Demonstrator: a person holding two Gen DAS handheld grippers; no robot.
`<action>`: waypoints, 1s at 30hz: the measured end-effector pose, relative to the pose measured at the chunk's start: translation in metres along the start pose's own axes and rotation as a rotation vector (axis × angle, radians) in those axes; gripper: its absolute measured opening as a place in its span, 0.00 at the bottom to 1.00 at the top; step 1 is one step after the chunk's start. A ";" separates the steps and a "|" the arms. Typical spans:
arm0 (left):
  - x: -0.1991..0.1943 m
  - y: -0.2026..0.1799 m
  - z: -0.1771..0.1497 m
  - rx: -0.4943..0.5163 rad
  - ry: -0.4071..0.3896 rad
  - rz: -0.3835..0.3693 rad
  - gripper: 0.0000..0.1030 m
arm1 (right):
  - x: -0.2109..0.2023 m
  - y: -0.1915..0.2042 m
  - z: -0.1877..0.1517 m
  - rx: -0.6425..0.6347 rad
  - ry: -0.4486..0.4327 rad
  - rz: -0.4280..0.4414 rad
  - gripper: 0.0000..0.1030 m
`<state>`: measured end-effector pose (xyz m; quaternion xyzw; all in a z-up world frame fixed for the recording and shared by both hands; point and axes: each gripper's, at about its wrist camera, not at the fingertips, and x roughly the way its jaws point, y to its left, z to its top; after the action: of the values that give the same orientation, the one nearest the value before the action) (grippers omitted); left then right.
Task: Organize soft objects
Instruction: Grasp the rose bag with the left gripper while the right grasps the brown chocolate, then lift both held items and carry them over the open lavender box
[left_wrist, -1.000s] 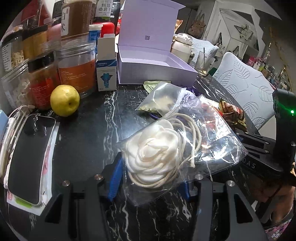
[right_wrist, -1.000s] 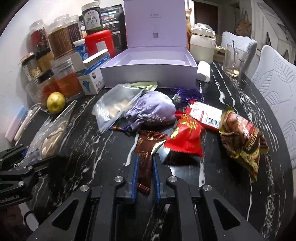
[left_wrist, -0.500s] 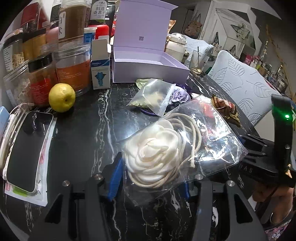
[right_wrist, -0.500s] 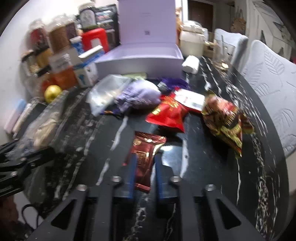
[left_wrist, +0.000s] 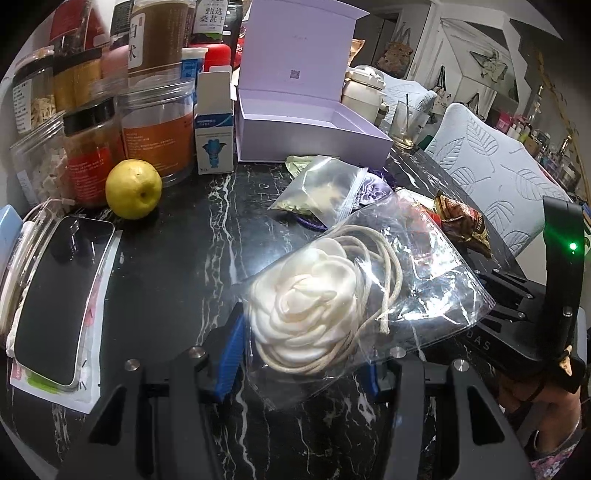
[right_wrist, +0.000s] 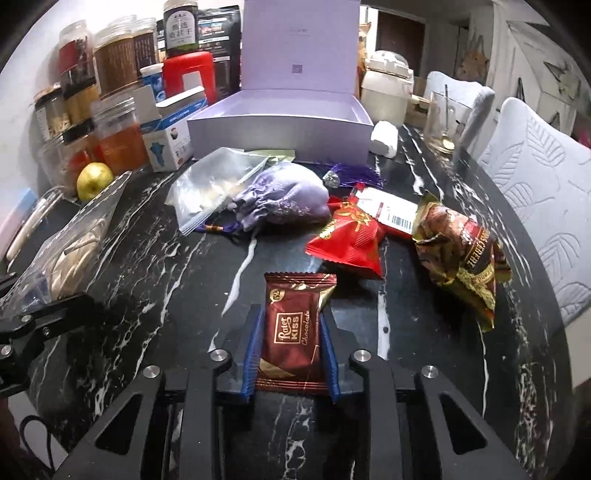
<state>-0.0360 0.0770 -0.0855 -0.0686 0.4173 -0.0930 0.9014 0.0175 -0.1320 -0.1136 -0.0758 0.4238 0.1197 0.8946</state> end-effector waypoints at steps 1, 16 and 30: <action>0.000 0.000 0.000 -0.001 -0.001 0.000 0.51 | 0.000 -0.001 0.000 0.003 -0.001 0.004 0.27; -0.015 -0.025 0.018 0.050 -0.069 -0.002 0.51 | -0.032 -0.019 -0.004 0.078 -0.035 0.107 0.27; -0.033 -0.057 0.093 0.122 -0.212 -0.040 0.51 | -0.073 -0.038 0.046 0.050 -0.152 0.143 0.27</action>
<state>0.0076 0.0330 0.0104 -0.0315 0.3115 -0.1285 0.9410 0.0177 -0.1686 -0.0267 -0.0136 0.3620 0.1778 0.9150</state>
